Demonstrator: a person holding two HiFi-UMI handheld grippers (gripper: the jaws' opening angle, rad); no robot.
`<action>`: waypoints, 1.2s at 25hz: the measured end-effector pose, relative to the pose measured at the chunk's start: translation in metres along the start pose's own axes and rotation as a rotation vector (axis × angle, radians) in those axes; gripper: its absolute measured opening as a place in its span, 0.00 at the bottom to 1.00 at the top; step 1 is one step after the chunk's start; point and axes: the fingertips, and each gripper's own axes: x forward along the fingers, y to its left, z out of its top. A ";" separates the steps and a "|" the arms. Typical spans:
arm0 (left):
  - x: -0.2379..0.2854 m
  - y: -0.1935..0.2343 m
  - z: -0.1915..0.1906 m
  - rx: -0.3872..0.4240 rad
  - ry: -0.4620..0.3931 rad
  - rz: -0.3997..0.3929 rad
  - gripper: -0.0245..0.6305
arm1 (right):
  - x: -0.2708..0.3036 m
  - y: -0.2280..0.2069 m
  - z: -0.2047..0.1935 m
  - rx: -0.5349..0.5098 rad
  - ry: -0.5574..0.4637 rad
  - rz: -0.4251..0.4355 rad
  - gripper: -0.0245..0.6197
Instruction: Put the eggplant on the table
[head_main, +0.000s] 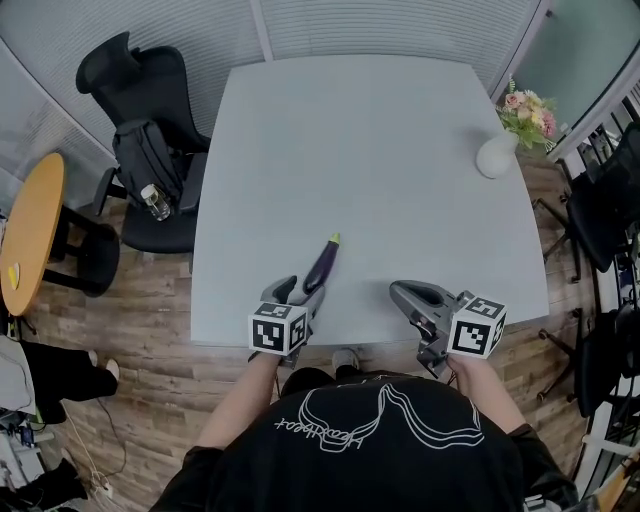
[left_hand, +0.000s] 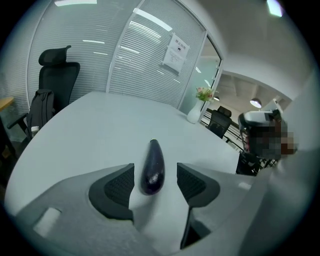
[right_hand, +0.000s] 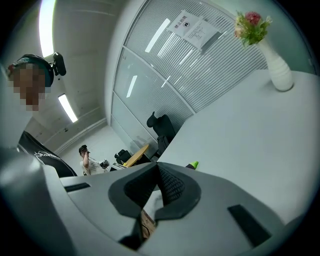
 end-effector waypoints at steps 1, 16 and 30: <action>-0.004 -0.001 0.005 0.001 -0.013 -0.001 0.42 | -0.002 0.002 0.002 -0.008 -0.007 -0.001 0.05; -0.123 -0.103 0.114 0.031 -0.334 -0.322 0.38 | -0.021 0.077 0.051 -0.183 -0.127 0.159 0.05; -0.160 -0.156 0.128 0.118 -0.399 -0.480 0.09 | -0.022 0.104 0.056 -0.241 -0.121 0.241 0.05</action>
